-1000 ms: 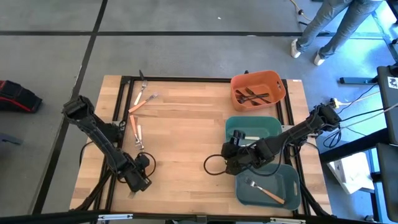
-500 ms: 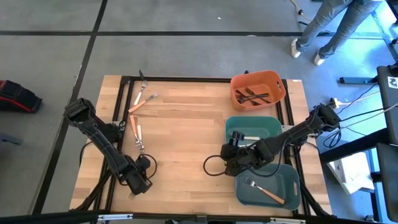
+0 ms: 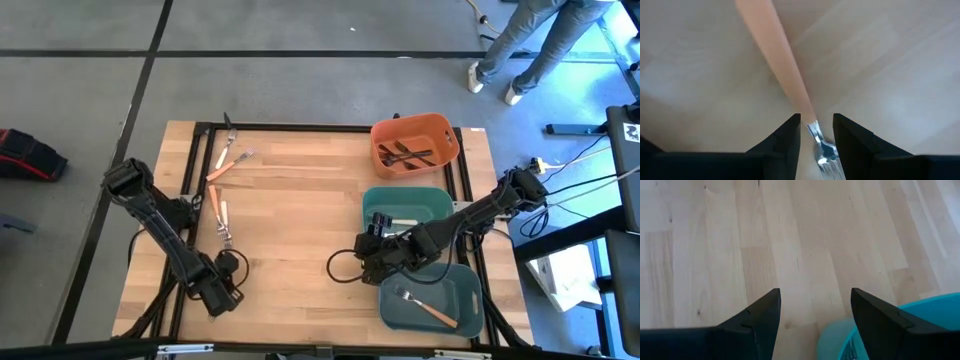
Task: Sort silverware by color (type)
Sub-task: Put the orange fork into the dark blue bin
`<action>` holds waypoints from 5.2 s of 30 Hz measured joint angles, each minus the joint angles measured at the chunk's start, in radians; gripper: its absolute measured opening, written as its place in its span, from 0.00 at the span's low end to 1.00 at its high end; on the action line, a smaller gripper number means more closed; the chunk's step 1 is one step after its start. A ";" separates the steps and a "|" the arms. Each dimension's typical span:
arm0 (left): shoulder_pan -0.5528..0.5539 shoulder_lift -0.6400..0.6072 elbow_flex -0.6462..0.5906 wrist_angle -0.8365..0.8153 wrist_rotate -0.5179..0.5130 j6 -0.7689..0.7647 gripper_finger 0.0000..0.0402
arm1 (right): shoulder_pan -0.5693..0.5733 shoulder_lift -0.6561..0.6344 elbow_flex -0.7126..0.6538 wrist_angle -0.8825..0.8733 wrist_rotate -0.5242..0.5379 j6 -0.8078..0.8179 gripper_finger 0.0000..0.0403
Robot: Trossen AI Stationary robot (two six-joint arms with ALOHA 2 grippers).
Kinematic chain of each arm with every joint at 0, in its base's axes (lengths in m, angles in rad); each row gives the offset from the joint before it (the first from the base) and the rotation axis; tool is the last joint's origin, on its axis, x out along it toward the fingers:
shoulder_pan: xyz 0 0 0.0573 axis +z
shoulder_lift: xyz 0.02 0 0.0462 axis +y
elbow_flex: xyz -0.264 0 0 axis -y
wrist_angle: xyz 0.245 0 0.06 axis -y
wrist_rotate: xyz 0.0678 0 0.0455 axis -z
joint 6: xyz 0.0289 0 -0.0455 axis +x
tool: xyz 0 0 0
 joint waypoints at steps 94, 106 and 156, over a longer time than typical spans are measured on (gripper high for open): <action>0.201 0.110 -0.039 1.418 -0.686 1.850 0.15 | -0.007 0.196 -0.225 1.542 -0.264 -0.662 0.07; 0.179 0.109 -0.039 1.411 -0.713 1.860 0.20 | 0.040 0.010 -0.225 1.203 -0.172 -0.637 0.09; 0.175 0.109 -0.039 1.344 -0.708 1.777 0.20 | -0.227 -0.333 -0.089 -0.444 0.026 -0.105 0.11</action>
